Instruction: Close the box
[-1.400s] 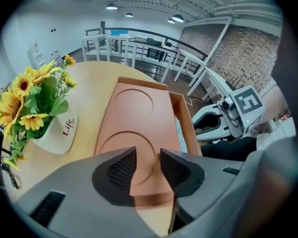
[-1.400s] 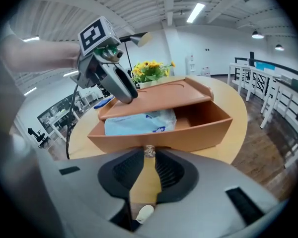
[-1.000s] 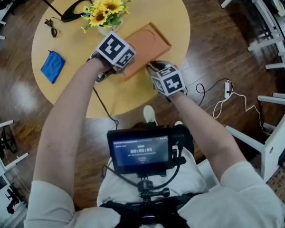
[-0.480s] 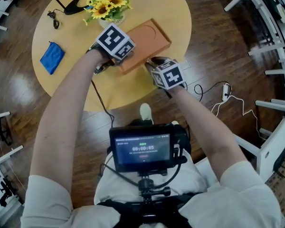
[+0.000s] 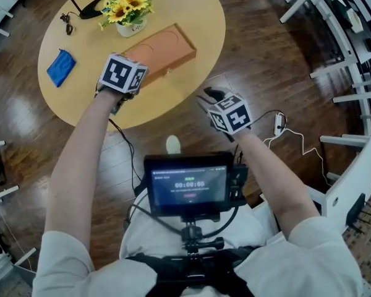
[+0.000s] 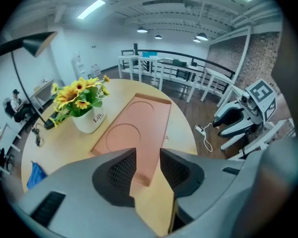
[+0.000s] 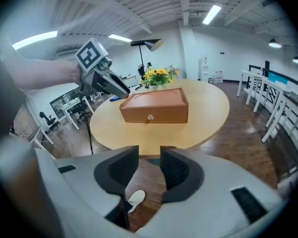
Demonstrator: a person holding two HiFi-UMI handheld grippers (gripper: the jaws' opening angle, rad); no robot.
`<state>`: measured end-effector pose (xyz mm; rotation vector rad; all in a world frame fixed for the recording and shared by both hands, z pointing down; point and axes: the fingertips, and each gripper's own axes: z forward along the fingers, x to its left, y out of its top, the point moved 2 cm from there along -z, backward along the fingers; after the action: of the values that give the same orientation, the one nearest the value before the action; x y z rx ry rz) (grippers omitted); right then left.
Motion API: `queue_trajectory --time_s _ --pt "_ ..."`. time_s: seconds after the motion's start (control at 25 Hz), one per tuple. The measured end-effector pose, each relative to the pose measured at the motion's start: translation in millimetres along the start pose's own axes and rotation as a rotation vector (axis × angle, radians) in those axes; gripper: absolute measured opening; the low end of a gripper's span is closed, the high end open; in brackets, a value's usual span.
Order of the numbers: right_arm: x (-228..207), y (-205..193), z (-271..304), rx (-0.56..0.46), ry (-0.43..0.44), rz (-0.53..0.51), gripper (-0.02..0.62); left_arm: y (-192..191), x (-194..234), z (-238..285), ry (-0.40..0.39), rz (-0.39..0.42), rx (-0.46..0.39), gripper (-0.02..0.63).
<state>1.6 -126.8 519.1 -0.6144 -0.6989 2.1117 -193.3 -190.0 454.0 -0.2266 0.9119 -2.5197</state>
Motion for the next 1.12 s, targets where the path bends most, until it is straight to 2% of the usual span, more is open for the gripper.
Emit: queue_trajectory --time_s 0.2,0.52,0.68,0.84,1.12 --pt "5.7 -33.5 -68.8 -0.038 0.029 0.005 0.144 -34.5 -64.4 -38.3 0.096 -0.147 -0.093 0.150" --pt "13.4 -81.5 -167.4 -0.074 0.069 -0.089 0.143 -93.7 -194.5 -101.5 0.203 -0.330 -0.200 0.150" --pt "9.7 -112.1 -210.3 -0.083 0.062 -0.110 0.141 -116.7 -260.9 -127.0 0.254 -0.365 -0.206 0.150" --pt "7.4 -120.9 -214.0 -0.077 0.061 -0.112 0.131 -136.8 -280.3 -127.7 0.261 -0.399 -0.188 0.150" --pt "16.9 -116.9 -213.9 -0.088 0.078 -0.149 0.130 -155.2 -282.9 -134.2 0.291 -0.426 -0.178 0.150"
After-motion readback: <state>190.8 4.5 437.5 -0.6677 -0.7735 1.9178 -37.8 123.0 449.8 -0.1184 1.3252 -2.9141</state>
